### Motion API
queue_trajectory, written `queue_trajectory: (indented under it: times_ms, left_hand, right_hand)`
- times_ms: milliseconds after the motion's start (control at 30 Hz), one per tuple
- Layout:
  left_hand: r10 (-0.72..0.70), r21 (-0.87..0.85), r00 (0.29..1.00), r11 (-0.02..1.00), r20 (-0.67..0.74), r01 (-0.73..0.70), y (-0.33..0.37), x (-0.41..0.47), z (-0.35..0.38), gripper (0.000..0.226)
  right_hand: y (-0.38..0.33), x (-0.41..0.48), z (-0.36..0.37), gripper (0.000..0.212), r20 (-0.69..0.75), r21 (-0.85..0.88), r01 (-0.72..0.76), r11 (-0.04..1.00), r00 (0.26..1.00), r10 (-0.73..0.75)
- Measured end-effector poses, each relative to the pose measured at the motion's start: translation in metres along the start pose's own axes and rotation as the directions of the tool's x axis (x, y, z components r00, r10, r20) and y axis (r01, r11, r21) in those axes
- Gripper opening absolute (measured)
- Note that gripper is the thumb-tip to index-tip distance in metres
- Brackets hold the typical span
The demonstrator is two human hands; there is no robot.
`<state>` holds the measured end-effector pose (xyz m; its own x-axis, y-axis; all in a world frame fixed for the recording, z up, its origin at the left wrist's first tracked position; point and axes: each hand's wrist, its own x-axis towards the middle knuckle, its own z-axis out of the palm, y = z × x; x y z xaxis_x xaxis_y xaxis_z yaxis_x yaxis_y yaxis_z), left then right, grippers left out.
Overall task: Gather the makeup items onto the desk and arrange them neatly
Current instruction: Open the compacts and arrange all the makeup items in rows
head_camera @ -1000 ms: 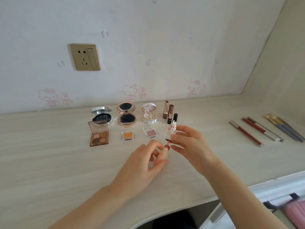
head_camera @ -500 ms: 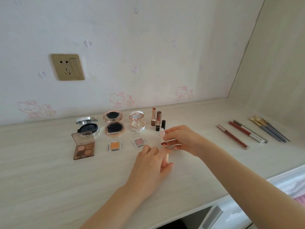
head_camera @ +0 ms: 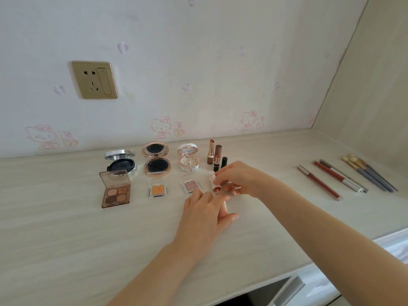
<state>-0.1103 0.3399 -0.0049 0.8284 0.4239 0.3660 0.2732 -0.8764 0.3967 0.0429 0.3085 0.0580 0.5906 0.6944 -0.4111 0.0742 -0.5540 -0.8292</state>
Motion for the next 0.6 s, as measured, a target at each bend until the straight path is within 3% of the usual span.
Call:
queue_trajectory:
  times_ms: [200,600]
  left_hand:
    - [0.015,0.020,0.998,1.000,0.057,-0.016,-0.0003,-0.0004,0.0012,0.051]
    - [0.084,-0.054,0.994,0.995,-0.063,-0.087,0.0015,-0.0044,-0.0018,0.035]
  right_hand:
    - [0.0013,0.0004,-0.0004,0.030,-0.013,-0.077,0.014,0.997,1.000,-0.015]
    - [0.0092,0.0031,-0.0015,0.019,-0.012,-0.081,0.073,0.994,0.997,-0.074]
